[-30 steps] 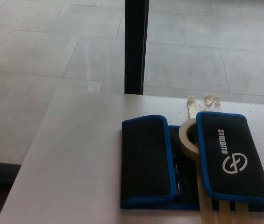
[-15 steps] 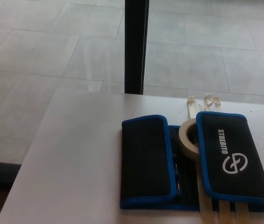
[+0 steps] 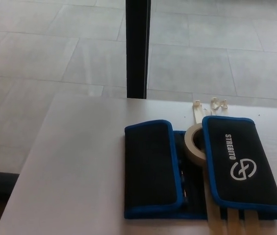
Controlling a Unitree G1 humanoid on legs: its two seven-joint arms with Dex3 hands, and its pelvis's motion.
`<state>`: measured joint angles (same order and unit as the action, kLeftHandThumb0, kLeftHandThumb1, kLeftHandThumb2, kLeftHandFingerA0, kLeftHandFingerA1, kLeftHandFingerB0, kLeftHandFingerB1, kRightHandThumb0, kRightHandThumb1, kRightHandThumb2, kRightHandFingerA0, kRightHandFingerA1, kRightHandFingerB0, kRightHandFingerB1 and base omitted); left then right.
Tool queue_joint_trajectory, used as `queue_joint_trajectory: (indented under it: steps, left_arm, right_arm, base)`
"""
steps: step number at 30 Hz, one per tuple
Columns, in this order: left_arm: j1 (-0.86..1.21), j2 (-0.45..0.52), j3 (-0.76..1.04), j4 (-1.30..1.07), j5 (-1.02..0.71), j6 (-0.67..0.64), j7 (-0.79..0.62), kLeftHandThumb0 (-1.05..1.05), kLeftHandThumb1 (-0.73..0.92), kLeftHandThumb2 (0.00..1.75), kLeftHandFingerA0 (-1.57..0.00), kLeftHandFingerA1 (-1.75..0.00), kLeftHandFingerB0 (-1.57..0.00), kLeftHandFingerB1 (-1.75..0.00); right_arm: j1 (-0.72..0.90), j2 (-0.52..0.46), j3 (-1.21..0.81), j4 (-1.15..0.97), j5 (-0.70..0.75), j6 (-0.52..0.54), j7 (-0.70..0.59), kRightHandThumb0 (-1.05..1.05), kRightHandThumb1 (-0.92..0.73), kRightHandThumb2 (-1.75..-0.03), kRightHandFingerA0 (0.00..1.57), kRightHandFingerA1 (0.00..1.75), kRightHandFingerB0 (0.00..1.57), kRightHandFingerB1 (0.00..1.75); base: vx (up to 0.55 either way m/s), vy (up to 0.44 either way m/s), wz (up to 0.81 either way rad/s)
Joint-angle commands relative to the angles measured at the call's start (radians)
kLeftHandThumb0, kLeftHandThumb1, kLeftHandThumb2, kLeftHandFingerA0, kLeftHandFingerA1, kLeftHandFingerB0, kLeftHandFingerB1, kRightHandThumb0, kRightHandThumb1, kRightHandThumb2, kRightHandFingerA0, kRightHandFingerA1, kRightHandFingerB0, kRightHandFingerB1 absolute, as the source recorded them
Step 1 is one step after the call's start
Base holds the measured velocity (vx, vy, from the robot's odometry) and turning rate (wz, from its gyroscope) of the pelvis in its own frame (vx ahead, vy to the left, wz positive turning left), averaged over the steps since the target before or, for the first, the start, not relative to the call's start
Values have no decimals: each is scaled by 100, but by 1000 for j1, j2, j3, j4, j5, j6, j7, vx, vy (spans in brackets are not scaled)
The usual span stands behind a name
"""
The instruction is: The robot uses its right hand to open a black folded toolkit cover kept in the middle of the desk
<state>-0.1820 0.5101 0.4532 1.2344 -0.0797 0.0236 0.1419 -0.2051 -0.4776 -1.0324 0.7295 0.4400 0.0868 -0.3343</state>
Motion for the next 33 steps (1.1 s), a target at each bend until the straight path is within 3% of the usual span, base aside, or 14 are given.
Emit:
queue_joint_trajectory:
  steps: [1, 2, 3, 4, 5, 6, 16, 17, 18, 20, 21, 22, 23, 33]
  left_arm:
    - [-1, 11, 21, 11, -37, -42, 13, -45, 56, 57, -59, -72, -59, -54]
    - [-1, 12, 17, 11, -34, -41, 12, -46, 56, 57, -54, -69, -59, -53]
    - [-2, 13, 16, 11, -34, -40, 12, -46, 55, 57, -56, -70, -59, -54]
    - [-4, 15, 14, 7, -33, -33, 14, -46, 56, 57, -57, -68, -59, -53]
    - [-8, 17, 11, 6, -30, -27, 18, -46, 56, 57, -58, -69, -59, -53]
    - [-10, 18, 12, 7, -31, -30, 15, -47, 56, 57, -58, -70, -58, -53]
    - [-15, 16, 13, 6, -36, -35, 13, -47, 55, 56, -63, -75, -61, -55]
    - [-16, 17, 15, 4, -39, -31, 12, -48, 55, 56, -62, -74, -61, -55]
    - [-18, 17, 15, 2, -39, -27, 13, -48, 55, 56, -63, -75, -61, -55]
    - [-22, 19, 14, 3, -38, -24, 17, -48, 55, 57, -63, -74, -61, -55]
    - [-22, 19, 13, 2, -37, -23, 20, -47, 55, 57, -61, -74, -60, -55]
    - [-22, 19, 13, 2, -38, -24, 20, -47, 55, 57, -61, -74, -60, -55]
    - [-23, 20, 14, 6, -38, -25, 20, -47, 55, 56, -60, -72, -60, -55]
    - [-26, 21, 16, 11, -42, -27, 21, -46, 55, 57, -64, -74, -61, -55]
  right_arm:
    - [-9, 59, 245, -419, -67, -21, 84, -73, -56, -58, 67, 81, 57, 42]
    - [-25, 75, 287, -442, -87, -62, 100, -71, -40, -82, 76, 67, 58, 53]
    - [-32, 85, 339, -475, -122, -77, 95, -65, -52, -57, 80, 52, 64, 40]
    - [-32, 89, 386, -483, -171, -113, 92, -58, -54, -57, 79, 50, 59, 38]
    - [-33, 98, 428, -505, -199, -126, 95, -56, -46, -80, 62, 56, 48, 49]
    - [-23, 100, 505, -565, -236, -99, 110, -44, -58, -57, 54, 42, 47, 35]
    - [119, 72, 905, -713, -455, -307, 284, -55, -56, -58, 46, 41, 45, 35]
    - [124, 58, 938, -713, -487, -315, 284, -64, -47, -85, 42, 54, 34, 46]
    - [123, 46, 977, -687, -534, -358, 277, -55, -56, -58, 48, 40, 46, 35]
    - [119, 33, 1036, -658, -553, -383, 302, -59, -57, -57, 47, 39, 46, 35]
    - [119, 16, 1080, -652, -590, -386, 305, -67, -48, -87, 43, 52, 33, 45]
    - [118, 1, 1115, -648, -619, -390, 310, -67, -48, -87, 43, 52, 33, 45]
    - [120, -2, 1132, -648, -623, -399, 316, -59, -58, -58, 46, 39, 45, 35]
    - [110, -67, 1244, -564, -712, -475, 275, -57, -58, -59, 45, 51, 45, 35]
  base:
    - [0, 0, 9]
    - [0, 0, 8]
    - [0, 0, 0]
    - [0, 0, 0]
    - [0, 0, 0]
    - [0, 0, 0]
    - [0, 0, 0]
    - [0, 0, 0]
    - [0, 0, 0]
    - [0, 0, 0]
    - [0, 0, 0]
    - [0, 0, 0]
    - [0, 0, 0]
    - [0, 0, 0]
